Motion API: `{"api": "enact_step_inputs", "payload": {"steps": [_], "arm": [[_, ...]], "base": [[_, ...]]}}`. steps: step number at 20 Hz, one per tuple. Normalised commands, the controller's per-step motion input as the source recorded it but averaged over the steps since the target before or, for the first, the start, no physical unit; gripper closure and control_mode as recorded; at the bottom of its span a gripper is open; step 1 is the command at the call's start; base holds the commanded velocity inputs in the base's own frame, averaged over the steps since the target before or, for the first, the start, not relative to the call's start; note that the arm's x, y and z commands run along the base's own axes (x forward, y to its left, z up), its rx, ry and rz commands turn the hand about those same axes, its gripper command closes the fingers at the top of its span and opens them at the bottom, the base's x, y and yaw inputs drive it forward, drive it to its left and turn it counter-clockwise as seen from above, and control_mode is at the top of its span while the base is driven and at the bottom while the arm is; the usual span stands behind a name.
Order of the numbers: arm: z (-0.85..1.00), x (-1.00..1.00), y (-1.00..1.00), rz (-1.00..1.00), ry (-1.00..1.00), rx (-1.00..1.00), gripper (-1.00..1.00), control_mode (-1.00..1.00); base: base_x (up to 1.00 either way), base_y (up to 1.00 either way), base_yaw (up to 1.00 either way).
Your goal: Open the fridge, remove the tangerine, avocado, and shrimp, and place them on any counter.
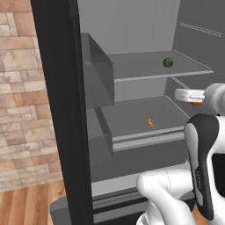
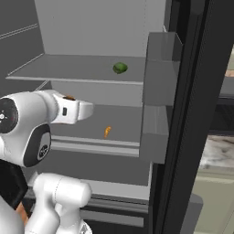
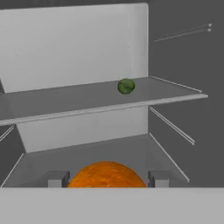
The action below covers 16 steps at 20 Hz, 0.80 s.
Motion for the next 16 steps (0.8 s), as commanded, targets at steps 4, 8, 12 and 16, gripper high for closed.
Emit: {"api": "enact_step_inputs", "payload": {"steps": [4, 8, 12, 16], "arm": [[0.00, 0.00, 0.00, 0.00, 0.00, 0.00, 1.00, 1.00], [0.00, 0.00, 0.00, 0.00, 0.00, 0.00, 1.00, 1.00], [0.00, 0.00, 0.00, 0.00, 0.00, 0.00, 1.00, 1.00], [0.00, 0.00, 0.00, 0.00, 0.00, 0.00, 1.00, 1.00]], "base": [[-0.98, 0.00, 0.00], [-1.00, -0.03, -0.02], [-1.00, -0.08, -0.02], [-0.96, -0.46, -0.03]]}}
